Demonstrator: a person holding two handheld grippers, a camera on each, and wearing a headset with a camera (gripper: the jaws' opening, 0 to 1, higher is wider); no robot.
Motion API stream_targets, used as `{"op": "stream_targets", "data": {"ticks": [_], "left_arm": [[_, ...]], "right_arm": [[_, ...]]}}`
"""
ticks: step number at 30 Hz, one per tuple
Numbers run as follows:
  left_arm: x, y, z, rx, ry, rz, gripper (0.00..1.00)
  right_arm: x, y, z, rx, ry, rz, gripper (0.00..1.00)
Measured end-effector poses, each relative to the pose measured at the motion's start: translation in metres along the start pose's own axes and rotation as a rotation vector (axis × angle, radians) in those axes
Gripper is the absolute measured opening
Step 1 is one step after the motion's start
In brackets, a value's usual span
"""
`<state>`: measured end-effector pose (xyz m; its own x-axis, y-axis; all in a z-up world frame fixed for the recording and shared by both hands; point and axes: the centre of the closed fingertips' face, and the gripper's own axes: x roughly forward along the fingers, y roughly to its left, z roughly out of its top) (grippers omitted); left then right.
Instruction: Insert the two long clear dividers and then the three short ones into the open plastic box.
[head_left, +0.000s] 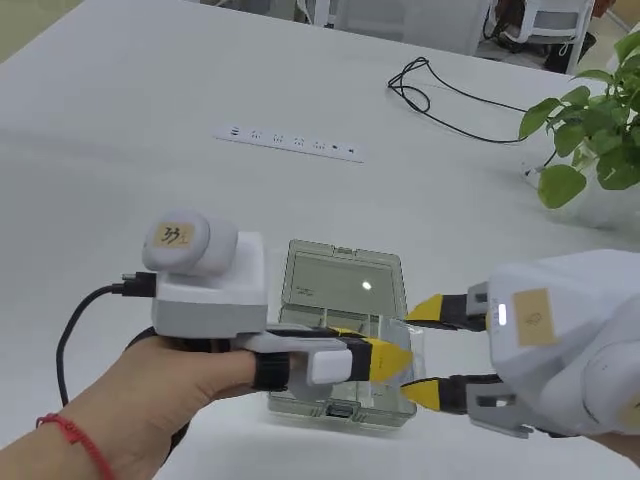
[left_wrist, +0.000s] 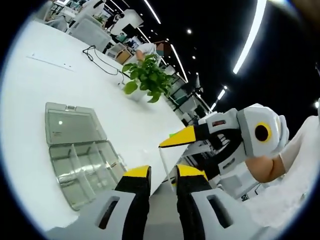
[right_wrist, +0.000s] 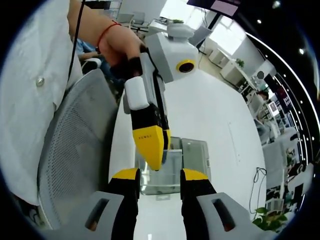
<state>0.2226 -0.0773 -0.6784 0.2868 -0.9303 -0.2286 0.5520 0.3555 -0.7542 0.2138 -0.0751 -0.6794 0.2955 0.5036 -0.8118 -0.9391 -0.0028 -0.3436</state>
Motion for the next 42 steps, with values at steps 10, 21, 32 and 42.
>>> {"op": "stream_targets", "data": {"ticks": [10, 21, 32, 42], "left_arm": [[0.0, -0.003, -0.001, -0.027, -0.002, -0.016, 0.03], [0.0, -0.005, -0.003, -0.031, 0.002, -0.023, 0.0], [-0.002, -0.003, -0.001, -0.043, -0.02, -0.008, 0.0], [-0.009, -0.015, -0.009, 0.232, 0.038, -0.066, 0.0]], "right_arm": [[0.0, -0.001, 0.0, -0.016, 0.01, -0.003, 0.33], [0.001, 0.001, 0.001, -0.022, 0.015, -0.004, 0.33], [0.001, -0.001, 0.005, -0.01, 0.0, -0.012, 0.34], [-0.024, -0.011, 0.017, 0.162, -0.169, 0.12, 0.3]]}}
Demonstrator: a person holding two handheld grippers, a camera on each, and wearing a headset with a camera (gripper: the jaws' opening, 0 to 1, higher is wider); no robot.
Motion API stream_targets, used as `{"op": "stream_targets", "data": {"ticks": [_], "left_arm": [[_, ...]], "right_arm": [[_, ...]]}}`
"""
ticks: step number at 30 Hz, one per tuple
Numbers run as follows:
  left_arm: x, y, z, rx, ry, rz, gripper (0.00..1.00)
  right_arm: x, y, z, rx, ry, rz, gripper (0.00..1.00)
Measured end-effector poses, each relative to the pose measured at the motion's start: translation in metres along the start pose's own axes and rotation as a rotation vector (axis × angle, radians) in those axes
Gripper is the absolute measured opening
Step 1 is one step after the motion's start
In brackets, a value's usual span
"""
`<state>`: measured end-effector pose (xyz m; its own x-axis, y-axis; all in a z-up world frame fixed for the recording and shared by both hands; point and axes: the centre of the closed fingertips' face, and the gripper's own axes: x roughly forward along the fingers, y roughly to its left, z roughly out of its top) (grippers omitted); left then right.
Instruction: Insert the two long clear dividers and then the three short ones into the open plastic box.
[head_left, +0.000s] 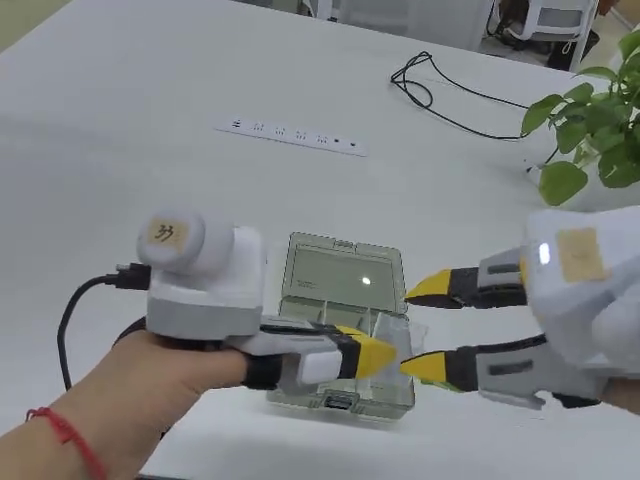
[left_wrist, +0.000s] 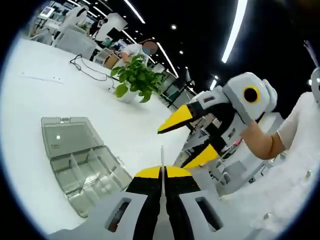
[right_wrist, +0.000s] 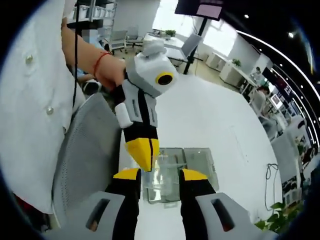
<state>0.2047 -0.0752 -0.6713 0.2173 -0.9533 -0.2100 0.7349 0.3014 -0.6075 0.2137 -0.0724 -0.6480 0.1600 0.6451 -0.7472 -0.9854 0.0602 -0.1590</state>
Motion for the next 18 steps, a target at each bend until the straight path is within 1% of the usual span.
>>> {"op": "stream_targets", "data": {"ticks": [1, 2, 3, 5, 6, 7, 8, 10, 11, 12, 13, 14, 16, 18], "left_arm": [[-0.001, -0.004, -0.001, 0.034, 0.005, -0.015, 0.0], [-0.001, -0.006, 0.0, 0.056, 0.004, -0.024, 0.0], [-0.002, -0.009, 0.0, 0.087, 0.001, -0.041, 0.0], [-0.004, -0.013, 0.0, 0.121, 0.004, -0.063, 0.0], [-0.004, -0.014, 0.0, 0.13, 0.006, -0.067, 0.0], [-0.005, -0.016, 0.0, 0.18, 0.011, -0.076, 0.0], [-0.005, -0.017, 0.0, 0.233, 0.011, -0.077, 0.0], [-0.006, -0.02, 0.0, 0.29, 0.013, -0.084, 0.0], [-0.007, -0.022, 0.001, 0.299, 0.003, -0.092, 0.0], [-0.008, -0.026, 0.005, 0.324, -0.018, -0.108, 0.0], [-0.008, -0.028, 0.005, 0.343, -0.022, -0.117, 0.0], [-0.009, -0.03, 0.005, 0.352, -0.017, -0.122, 0.0], [-0.01, -0.034, 0.004, 0.35, -0.013, -0.137, 0.0], [-0.01, -0.037, 0.002, 0.373, -0.007, -0.151, 0.0]], "right_arm": [[-0.004, -0.001, 0.002, 0.016, -0.022, 0.025, 0.28], [-0.006, -0.001, 0.004, 0.03, -0.035, 0.042, 0.27], [-0.009, 0.001, 0.005, 0.049, -0.052, 0.083, 0.25], [-0.014, 0.006, 0.008, 0.069, -0.071, 0.15, 0.23], [-0.014, 0.007, 0.009, 0.072, -0.073, 0.162, 0.2], [-0.016, 0.01, 0.011, 0.09, -0.083, 0.204, 0.18], [-0.018, 0.013, 0.015, 0.101, -0.094, 0.236, 0.16], [-0.018, 0.013, 0.016, 0.094, -0.091, 0.255, 0.16], [-0.018, 0.014, 0.015, 0.094, -0.089, 0.267, 0.16], [-0.017, 0.016, 0.015, 0.091, -0.083, 0.28, 0.16], [-0.016, 0.017, 0.015, 0.083, -0.081, 0.292, 0.16], [-0.015, 0.02, 0.015, 0.077, -0.079, 0.311, 0.16], [-0.013, 0.023, 0.014, 0.082, -0.077, 0.332, 0.16], [-0.012, 0.03, 0.016, 0.078, -0.077, 0.364, 0.14]]}}
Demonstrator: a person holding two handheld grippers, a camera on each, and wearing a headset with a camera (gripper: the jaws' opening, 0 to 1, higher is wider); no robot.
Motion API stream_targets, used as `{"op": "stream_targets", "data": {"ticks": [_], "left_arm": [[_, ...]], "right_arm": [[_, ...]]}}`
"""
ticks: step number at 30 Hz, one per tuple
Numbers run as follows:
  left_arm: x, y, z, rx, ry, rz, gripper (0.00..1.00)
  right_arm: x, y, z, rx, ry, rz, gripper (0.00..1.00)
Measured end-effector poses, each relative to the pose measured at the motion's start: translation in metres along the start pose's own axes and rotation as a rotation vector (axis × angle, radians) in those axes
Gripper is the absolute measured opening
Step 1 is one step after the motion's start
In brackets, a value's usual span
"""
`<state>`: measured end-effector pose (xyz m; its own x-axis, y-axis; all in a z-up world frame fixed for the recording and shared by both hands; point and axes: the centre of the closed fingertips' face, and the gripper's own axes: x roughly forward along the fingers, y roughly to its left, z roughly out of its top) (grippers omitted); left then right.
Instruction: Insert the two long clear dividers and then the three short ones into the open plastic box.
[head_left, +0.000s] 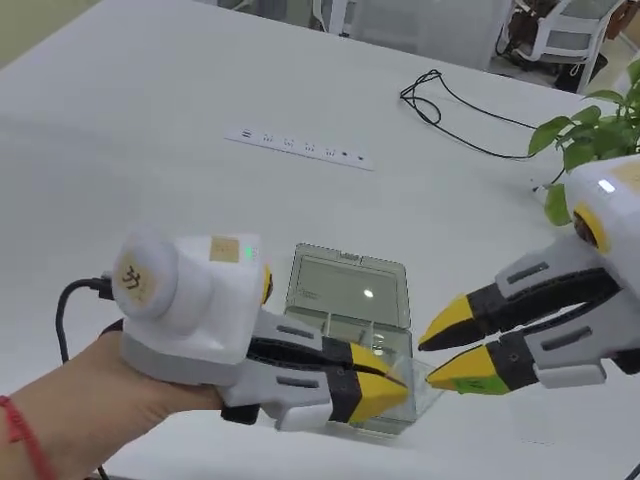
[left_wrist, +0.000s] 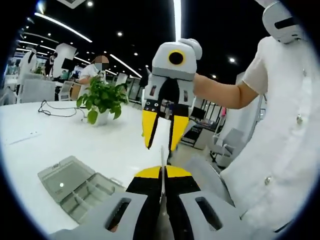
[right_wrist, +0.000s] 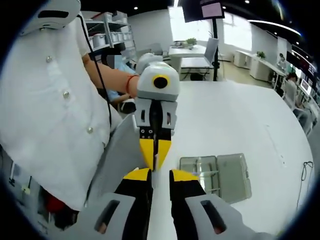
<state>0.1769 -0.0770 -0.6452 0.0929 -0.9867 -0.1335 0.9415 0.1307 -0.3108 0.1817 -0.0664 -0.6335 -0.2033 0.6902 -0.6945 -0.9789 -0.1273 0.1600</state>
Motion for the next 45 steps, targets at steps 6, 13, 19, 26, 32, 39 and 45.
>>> {"op": "stream_targets", "data": {"ticks": [6, 13, 19, 26, 32, 39, 45], "left_arm": [[0.001, -0.004, -0.004, 0.017, 0.017, -0.022, 0.0], [0.001, -0.008, -0.003, 0.023, 0.006, -0.029, 0.0], [0.0, -0.009, -0.005, 0.026, 0.005, -0.03, 0.0], [-0.001, -0.008, -0.007, 0.029, 0.011, -0.026, 0.0], [0.0, -0.007, -0.008, 0.023, 0.013, -0.024, 0.0], [-0.001, -0.006, -0.009, 0.018, 0.013, -0.011, 0.0], [-0.004, -0.003, -0.01, 0.021, 0.015, 0.009, 0.06]], "right_arm": [[0.005, 0.01, -0.003, 0.007, 0.02, 0.055, 0.08], [0.006, 0.014, -0.007, 0.016, 0.024, 0.09, 0.04], [0.009, 0.017, -0.005, 0.017, 0.021, 0.099, 0.03], [0.009, 0.014, -0.006, 0.006, 0.022, 0.101, 0.03], [0.01, 0.013, -0.008, 0.005, 0.022, 0.098, 0.03], [0.011, 0.012, -0.008, 0.004, 0.022, 0.092, 0.03], [0.01, 0.011, -0.006, 0.002, 0.017, 0.079, 0.03]]}}
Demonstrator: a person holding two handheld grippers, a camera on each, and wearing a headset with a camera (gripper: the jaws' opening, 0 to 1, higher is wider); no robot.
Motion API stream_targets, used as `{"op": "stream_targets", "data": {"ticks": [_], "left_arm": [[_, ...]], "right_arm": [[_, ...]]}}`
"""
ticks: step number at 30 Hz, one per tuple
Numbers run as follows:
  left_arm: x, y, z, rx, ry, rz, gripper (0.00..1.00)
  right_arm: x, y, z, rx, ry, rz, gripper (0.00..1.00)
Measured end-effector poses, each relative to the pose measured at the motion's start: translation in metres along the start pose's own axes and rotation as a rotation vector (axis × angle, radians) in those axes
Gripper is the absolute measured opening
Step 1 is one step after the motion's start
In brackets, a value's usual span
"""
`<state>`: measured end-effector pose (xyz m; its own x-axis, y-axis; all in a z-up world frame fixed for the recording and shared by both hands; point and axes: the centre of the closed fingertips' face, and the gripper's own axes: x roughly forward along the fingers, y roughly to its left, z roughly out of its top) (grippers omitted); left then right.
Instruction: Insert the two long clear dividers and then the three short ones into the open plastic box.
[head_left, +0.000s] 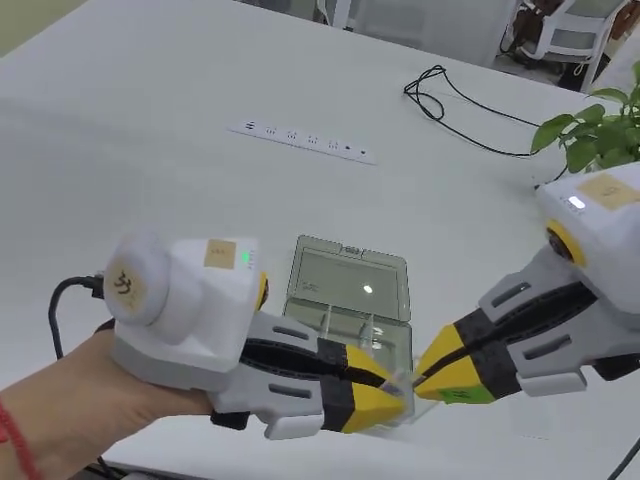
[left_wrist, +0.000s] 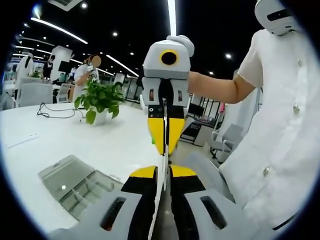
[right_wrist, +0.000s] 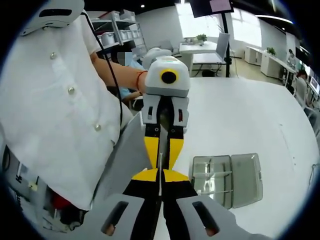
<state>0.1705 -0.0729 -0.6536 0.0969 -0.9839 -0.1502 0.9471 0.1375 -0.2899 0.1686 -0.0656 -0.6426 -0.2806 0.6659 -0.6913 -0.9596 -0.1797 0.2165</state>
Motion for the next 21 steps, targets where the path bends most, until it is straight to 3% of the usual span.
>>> {"op": "stream_targets", "data": {"ticks": [7, 21], "left_arm": [[-0.005, 0.005, -0.003, 0.001, 0.008, 0.032, 0.14], [-0.028, 0.024, -0.016, 0.004, 0.048, 0.144, 0.28]], "right_arm": [[-0.006, -0.005, 0.003, -0.005, -0.01, -0.031, 0.03], [-0.015, -0.024, 0.006, 0.005, -0.022, -0.117, 0.03]]}}
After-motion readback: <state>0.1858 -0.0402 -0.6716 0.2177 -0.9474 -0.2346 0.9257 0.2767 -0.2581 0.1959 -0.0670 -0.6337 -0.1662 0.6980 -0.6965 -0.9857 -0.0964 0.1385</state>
